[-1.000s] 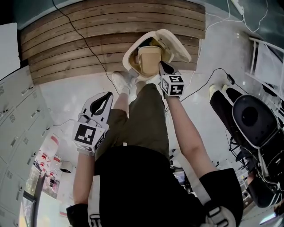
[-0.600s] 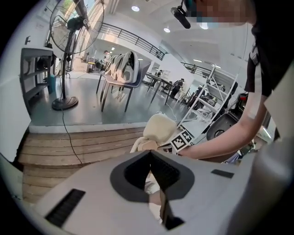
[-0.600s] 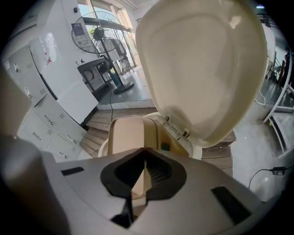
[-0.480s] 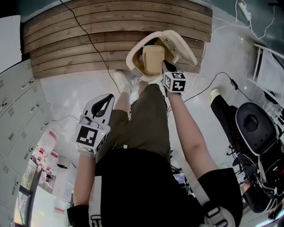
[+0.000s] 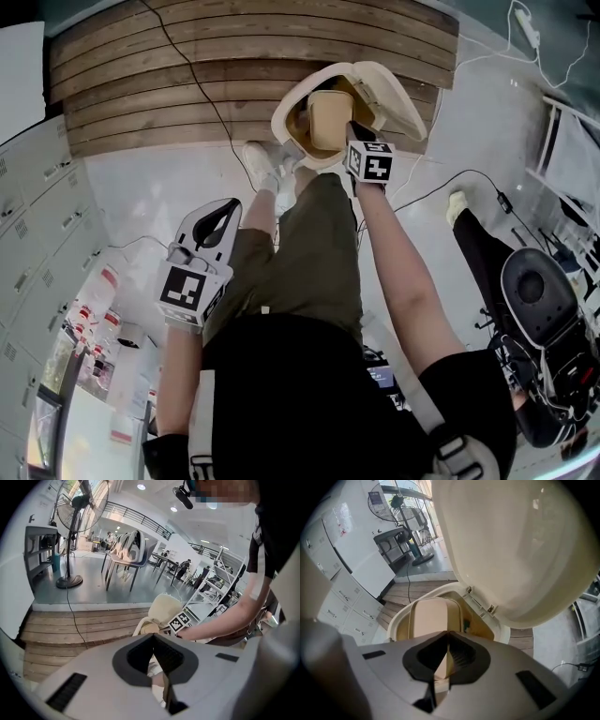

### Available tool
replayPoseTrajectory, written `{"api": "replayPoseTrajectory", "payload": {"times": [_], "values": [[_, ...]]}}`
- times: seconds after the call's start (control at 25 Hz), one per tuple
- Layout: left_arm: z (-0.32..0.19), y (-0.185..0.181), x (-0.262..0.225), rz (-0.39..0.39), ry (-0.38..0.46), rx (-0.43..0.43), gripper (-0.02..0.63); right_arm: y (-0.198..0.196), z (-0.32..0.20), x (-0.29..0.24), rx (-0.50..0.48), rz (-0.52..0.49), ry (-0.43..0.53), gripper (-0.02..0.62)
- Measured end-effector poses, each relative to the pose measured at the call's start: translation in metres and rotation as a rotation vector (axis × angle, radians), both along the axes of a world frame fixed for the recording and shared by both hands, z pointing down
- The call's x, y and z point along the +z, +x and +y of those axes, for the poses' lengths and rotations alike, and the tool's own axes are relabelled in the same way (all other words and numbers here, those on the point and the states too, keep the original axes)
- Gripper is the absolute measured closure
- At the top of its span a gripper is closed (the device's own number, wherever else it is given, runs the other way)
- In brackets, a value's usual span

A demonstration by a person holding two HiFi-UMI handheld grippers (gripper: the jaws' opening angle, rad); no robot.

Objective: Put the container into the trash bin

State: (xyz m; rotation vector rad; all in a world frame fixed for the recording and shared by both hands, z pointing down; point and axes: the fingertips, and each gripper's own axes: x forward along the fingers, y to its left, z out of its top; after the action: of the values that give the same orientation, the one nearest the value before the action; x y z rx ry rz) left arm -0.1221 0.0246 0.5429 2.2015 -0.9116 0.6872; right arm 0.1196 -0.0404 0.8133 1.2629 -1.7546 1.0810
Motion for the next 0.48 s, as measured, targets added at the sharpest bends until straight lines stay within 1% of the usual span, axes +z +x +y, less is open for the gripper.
{"api": "replayPoseTrajectory", "payload": {"times": [0.12,0.28,0.48], "values": [[-0.002,-0.005,0.001,0.005,-0.006,-0.016,0.597,0.0,-0.002,0.007,0.002,0.013,-0.024,0.57],[0.0,-0.01,0.004,-0.008,-0.026,-0.028,0.597,0.001,-0.004,0.016,-0.009,0.032,-0.042,0.571],[0.004,-0.011,0.006,0.01,-0.023,-0.03,0.597,0.0,-0.004,0.024,-0.029,0.052,-0.067,0.572]]}}
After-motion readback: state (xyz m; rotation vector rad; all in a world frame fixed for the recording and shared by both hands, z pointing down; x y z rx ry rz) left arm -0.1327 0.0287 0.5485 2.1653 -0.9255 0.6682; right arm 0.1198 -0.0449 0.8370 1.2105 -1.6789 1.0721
